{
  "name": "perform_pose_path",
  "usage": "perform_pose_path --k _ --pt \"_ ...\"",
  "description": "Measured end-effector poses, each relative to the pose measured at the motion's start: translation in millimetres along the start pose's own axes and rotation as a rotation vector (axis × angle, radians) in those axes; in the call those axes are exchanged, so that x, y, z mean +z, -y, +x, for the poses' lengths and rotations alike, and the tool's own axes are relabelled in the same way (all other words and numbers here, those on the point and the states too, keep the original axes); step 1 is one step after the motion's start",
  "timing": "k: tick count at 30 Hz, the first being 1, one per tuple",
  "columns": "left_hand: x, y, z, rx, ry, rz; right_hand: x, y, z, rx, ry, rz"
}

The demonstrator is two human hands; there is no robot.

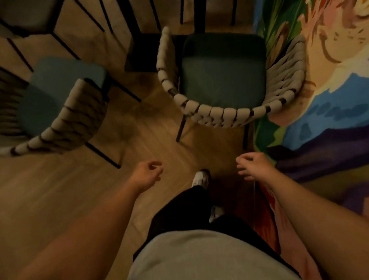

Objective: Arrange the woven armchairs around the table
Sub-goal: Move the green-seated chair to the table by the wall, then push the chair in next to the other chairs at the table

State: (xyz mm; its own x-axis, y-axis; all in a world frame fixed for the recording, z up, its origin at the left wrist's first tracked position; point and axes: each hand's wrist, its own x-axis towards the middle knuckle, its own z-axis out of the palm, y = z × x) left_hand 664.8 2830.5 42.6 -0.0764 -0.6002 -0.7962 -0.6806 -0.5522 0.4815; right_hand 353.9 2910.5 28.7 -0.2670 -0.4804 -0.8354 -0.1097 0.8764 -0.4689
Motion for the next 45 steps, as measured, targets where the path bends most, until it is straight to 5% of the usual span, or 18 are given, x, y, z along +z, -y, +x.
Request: perform_pose_path --k 5,15,26,35,45 --pt "-6 100 -56 -0.061 0.039 0.117 37 -28 -26 -0.010 0.078 -0.277" --pt "-103 260 -103 -0.167 -0.129 -0.136 191 16 -56 -0.169 0.239 -0.730" --pt "-246 409 -131 -0.329 -0.233 -0.331 412 122 -90 -0.357 0.369 -0.859" --pt "-336 417 -90 -0.338 -0.238 -0.350 498 192 -62 -0.363 0.426 -0.905" --pt "-497 345 15 -0.236 -0.261 -0.271 539 301 -6 -0.287 0.375 -0.789"
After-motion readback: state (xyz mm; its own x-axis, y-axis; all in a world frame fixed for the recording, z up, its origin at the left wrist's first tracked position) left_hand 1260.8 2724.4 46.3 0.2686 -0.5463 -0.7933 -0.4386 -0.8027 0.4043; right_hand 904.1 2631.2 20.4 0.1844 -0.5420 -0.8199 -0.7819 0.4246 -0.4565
